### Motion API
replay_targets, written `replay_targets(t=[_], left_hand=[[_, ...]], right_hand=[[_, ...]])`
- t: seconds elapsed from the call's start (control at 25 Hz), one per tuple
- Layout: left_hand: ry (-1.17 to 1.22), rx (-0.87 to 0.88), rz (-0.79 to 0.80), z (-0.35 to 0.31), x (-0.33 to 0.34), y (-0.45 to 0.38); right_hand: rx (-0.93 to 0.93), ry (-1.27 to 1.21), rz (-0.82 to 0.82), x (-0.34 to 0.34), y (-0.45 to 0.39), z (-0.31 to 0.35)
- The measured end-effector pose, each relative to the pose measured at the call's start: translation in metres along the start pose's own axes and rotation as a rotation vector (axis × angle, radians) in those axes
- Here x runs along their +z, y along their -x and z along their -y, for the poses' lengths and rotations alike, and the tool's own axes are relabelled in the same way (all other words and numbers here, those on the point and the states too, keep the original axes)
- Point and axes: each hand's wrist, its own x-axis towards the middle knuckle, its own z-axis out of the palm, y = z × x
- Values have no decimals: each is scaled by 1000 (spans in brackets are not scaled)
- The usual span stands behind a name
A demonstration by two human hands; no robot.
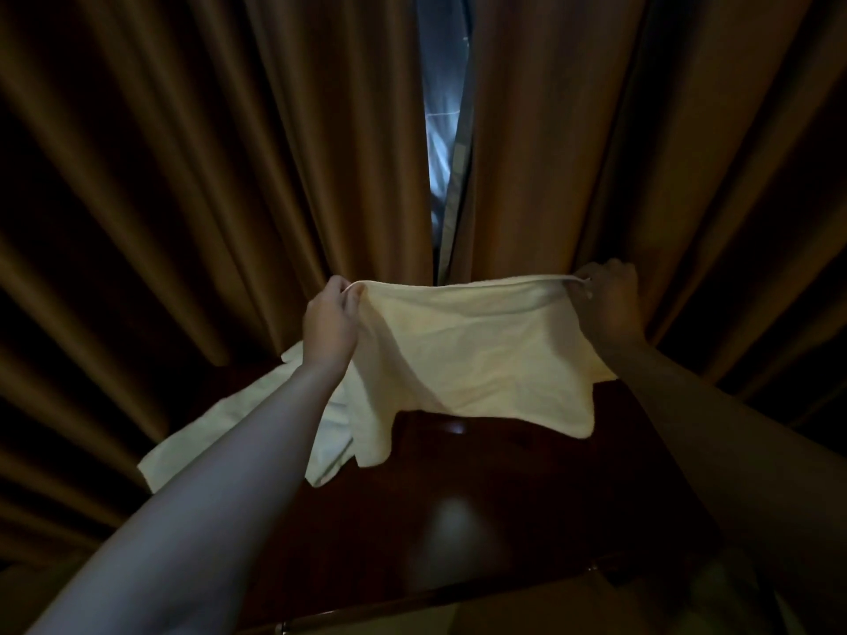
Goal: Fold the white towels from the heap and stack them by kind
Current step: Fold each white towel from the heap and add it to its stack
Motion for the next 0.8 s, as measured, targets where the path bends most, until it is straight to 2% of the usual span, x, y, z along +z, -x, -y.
replay_targets(t=[0.08,0.2,0.32,0.52,0.72,0.8], left_hand=[[-27,50,-5,6,0,0],[-53,91,49,28,13,27],[-141,118,170,60,38,78],[-353,130,549,113,86,173],[-504,68,823,156,105,234],[-558,58,917,168,105,245]], right_hand=[[-1,-44,-56,-1,4,3],[-10,7,26,17,45,-19],[38,39,216,43,115,-56],[266,57,518,81,218,-92],[446,1,916,97,283,-116],[493,-35,990,95,298,-122]])
